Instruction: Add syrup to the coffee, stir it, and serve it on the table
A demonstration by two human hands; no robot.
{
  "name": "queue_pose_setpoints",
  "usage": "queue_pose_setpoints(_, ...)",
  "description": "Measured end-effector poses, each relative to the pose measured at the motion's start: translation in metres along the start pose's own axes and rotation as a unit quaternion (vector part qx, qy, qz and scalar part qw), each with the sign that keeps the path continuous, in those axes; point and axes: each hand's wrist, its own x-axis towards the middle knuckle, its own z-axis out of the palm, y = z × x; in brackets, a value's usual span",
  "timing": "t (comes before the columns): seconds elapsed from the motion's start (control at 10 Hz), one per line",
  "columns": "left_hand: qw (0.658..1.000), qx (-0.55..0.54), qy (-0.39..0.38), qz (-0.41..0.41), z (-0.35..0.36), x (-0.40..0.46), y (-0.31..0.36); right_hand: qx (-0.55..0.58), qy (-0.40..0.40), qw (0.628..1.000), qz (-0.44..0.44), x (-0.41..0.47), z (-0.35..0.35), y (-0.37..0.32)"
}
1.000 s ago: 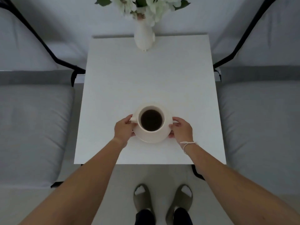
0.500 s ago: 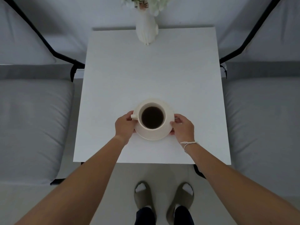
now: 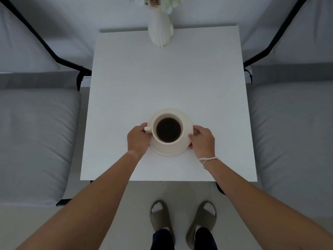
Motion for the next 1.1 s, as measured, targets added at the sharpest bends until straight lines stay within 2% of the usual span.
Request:
queue_pose_setpoints(0.4, 0.997, 0.053, 0.014, 0.054, 0.002, -0.001, -0.005, -0.034, 0.008, 0.999, -0.016, -0.002, -0.002, 0.003)
queue_pose_setpoints(0.6, 0.999, 0.021, 0.020, 0.031, 0.004, 0.001, -0.010, -0.049, 0.005, 0.999, -0.005, -0.002, -0.002, 0.002)
queue_pose_setpoints(0.8, 0.998, 0.030, 0.026, 0.055, 0.005, 0.001, -0.015, -0.109, -0.002, 0.993, -0.041, -0.007, -0.008, 0.009)
queue_pose_setpoints(1.0, 0.989, 0.099, 0.046, 0.097, 0.007, -0.009, -0.023, -0.130, -0.012, 0.988, -0.085, -0.019, -0.013, 0.018)
queue_pose_setpoints(1.1, 0.981, 0.141, 0.083, 0.105, 0.004, -0.017, -0.033, -0.157, -0.002, 0.982, -0.105, -0.026, -0.015, 0.025)
